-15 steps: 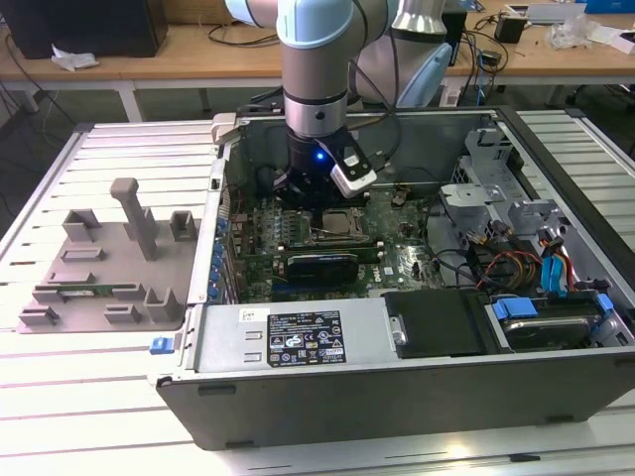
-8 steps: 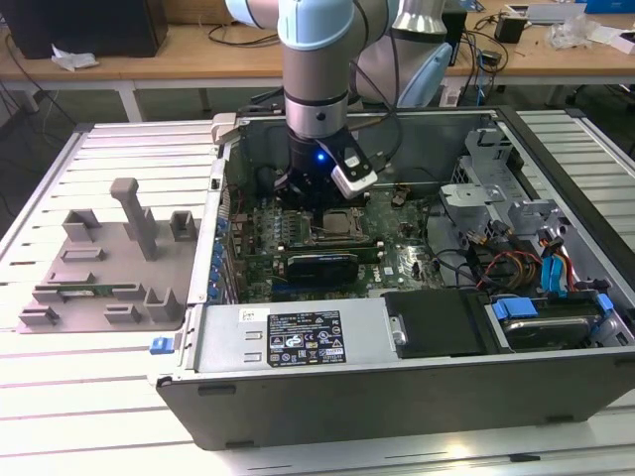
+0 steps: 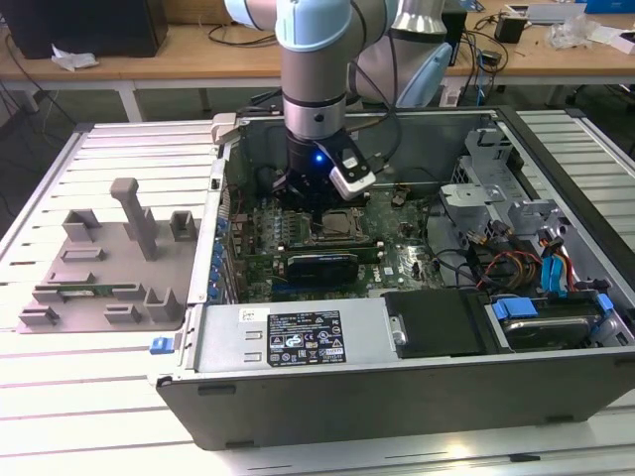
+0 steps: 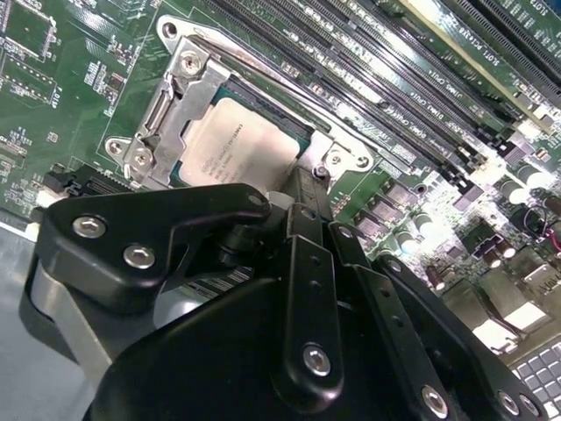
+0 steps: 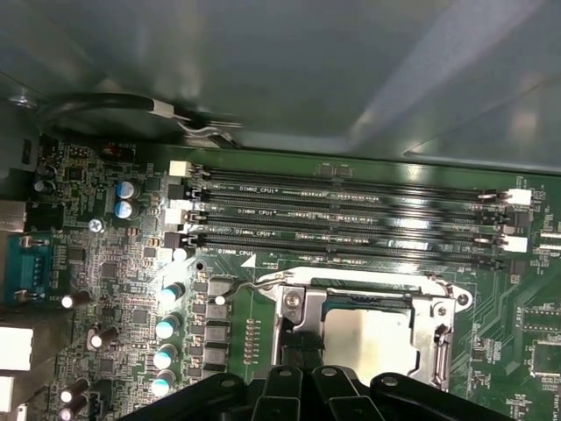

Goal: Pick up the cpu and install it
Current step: 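Close the cpu cover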

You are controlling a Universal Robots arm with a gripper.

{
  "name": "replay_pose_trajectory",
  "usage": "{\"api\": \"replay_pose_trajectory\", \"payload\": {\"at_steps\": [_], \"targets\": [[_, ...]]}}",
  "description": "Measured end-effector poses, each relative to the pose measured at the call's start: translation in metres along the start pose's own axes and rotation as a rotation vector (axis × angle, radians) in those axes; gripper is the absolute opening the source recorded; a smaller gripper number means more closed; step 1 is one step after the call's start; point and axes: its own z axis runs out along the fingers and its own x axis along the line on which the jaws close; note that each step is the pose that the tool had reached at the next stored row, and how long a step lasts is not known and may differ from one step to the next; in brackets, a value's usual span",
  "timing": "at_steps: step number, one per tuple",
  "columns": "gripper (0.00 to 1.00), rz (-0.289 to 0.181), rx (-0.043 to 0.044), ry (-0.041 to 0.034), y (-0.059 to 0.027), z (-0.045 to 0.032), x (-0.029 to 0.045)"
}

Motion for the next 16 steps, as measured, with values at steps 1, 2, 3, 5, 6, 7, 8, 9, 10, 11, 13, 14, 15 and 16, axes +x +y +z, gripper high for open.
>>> {"api": "replay_pose_trajectory", "payload": {"at_steps": [1, 2, 3, 5, 6, 7, 8, 9, 10, 11, 13, 14, 15, 16], "targets": [[0.11, 0.000, -0.0001, -0.0002, 0.0001, 0.0000, 0.0006], [0.11, 0.000, -0.0001, -0.0003, 0.0001, 0.0001, 0.0012], [0.11, 0.000, -0.0002, -0.0005, 0.0002, 0.0001, 0.0019], [0.11, 0.000, 0.0018, -0.0027, 0.0003, 0.0000, 0.0057], [0.11, 0.000, 0.0019, -0.0026, 0.0002, -0.0007, 0.0061], [0.11, 0.000, 0.0011, -0.0017, 0.0004, -0.0027, 0.0062], [0.11, 0.001, 0.0001, 0.0000, 0.0005, -0.0058, 0.0066], [0.11, 0.000, -0.0001, -0.0002, 0.0006, -0.0073, 0.0064], [0.11, 0.000, 0.0000, -0.0001, 0.0006, -0.0090, 0.0062], [0.11, 0.000, 0.0000, -0.0002, 0.0006, -0.0114, 0.0062], [0.11, 0.000, -0.0001, -0.0003, 0.0007, -0.0161, 0.0060], [0.11, 0.000, 0.0000, -0.0001, 0.0007, -0.0176, 0.0060], [0.11, 0.000, -0.0002, -0.0003, 0.0007, -0.0180, 0.0059], [0.11, 0.000, 0.0005, -0.0003, 0.0006, -0.0181, 0.0059]]}}
